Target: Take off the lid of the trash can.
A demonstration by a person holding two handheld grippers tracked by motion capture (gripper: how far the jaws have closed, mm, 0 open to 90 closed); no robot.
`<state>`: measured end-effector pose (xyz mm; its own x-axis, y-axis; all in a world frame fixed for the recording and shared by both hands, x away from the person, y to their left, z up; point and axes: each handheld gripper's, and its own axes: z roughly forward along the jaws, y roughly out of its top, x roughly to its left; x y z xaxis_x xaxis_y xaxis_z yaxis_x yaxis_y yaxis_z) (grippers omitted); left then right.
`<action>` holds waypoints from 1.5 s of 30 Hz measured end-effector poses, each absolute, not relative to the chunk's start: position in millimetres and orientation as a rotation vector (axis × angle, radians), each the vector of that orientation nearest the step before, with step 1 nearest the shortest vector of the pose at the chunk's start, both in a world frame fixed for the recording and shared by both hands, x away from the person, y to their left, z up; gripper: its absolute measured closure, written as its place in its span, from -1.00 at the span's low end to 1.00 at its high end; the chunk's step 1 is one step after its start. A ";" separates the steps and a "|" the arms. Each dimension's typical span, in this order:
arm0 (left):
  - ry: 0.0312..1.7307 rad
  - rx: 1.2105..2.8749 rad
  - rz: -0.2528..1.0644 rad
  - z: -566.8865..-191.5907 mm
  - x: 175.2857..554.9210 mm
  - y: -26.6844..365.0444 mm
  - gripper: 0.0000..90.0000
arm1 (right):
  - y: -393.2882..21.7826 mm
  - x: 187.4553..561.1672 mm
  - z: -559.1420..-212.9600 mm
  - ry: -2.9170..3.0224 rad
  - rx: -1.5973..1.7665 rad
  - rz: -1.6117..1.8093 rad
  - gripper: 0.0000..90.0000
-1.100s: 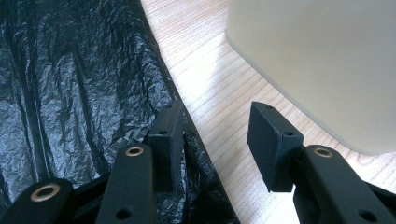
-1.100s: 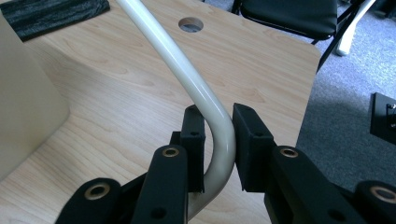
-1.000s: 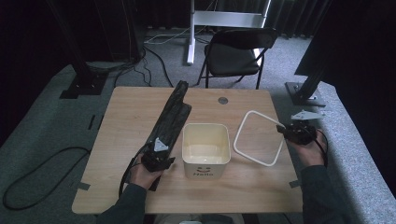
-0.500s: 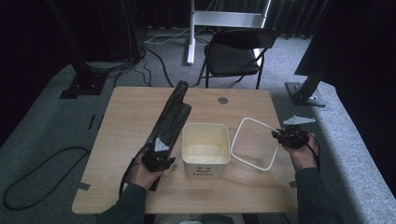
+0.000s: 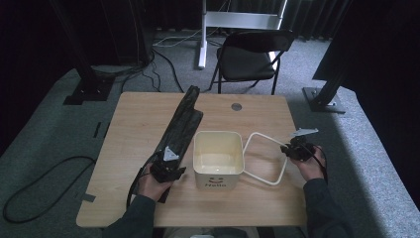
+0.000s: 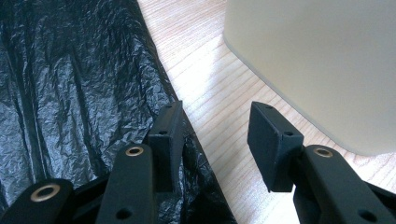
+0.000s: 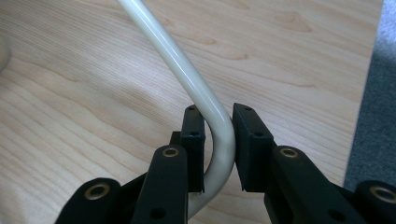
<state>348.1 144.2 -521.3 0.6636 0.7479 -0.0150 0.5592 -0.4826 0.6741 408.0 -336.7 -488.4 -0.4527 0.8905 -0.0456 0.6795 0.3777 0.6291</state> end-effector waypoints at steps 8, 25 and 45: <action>0.994 2.212 0.353 -519.8 347.5 143.4 0.25 | -331.0 417.9 -503.9 2.270 1.417 0.730 0.68; 0.998 2.217 0.400 -518.9 346.3 143.6 0.24 | -329.1 423.2 -525.8 2.247 1.486 0.707 0.63; 1.067 2.148 0.463 -503.5 352.8 153.0 0.22 | -318.3 391.9 -513.7 2.231 1.427 0.911 0.25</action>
